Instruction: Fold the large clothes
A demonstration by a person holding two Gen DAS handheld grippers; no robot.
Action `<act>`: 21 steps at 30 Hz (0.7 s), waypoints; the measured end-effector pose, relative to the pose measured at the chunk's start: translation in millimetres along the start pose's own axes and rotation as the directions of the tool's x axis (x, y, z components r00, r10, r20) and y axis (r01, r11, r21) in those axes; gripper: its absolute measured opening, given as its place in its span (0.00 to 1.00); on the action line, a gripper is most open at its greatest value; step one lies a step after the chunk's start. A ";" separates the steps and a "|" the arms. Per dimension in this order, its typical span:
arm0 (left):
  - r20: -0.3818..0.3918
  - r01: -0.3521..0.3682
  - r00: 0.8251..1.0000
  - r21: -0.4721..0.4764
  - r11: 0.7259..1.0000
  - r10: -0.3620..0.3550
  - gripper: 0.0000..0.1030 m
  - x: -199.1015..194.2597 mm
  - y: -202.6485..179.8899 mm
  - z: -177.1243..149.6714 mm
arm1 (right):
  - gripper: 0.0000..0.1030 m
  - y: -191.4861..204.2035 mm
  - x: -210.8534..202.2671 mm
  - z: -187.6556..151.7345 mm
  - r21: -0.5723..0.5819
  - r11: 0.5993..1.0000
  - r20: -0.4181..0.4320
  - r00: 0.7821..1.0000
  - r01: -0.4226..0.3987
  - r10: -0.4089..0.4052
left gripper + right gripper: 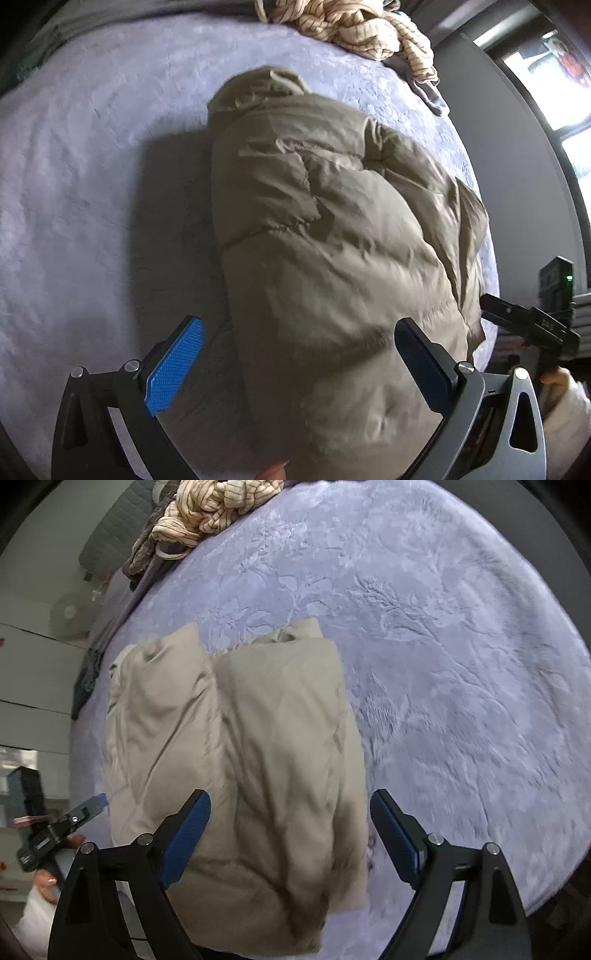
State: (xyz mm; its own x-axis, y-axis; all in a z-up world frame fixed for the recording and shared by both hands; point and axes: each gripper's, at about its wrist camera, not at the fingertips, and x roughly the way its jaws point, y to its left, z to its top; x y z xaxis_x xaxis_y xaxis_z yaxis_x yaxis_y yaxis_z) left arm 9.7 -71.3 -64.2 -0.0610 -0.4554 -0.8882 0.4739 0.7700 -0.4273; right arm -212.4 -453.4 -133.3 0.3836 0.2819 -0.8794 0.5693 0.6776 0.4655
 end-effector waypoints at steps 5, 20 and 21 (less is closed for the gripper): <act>-0.048 0.155 0.986 -0.096 0.983 -0.160 1.00 28.8 17.9 10.5 | 0.88 -34.0 38.5 22.9 0.091 0.985 -0.070 0.986 -0.146 0.152; -0.059 0.267 0.958 -0.167 0.949 -0.280 1.00 56.0 46.3 33.4 | 1.00 -29.1 58.9 47.1 0.149 0.812 -0.081 0.811 -0.565 0.579; -0.059 0.268 0.958 -0.168 0.949 -0.281 1.00 57.2 46.0 36.6 | 1.00 -21.3 57.0 49.1 0.109 0.824 -0.105 0.818 -0.556 0.566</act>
State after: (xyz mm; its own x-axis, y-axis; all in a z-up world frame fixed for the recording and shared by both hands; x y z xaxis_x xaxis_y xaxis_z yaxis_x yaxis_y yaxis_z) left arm 60.1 -78.3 -128.5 -0.2434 -0.6265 -0.7404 0.2854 0.6833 -0.6720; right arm -166.9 -485.1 -188.4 0.5597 0.6851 -0.4662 0.3352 0.3272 0.8835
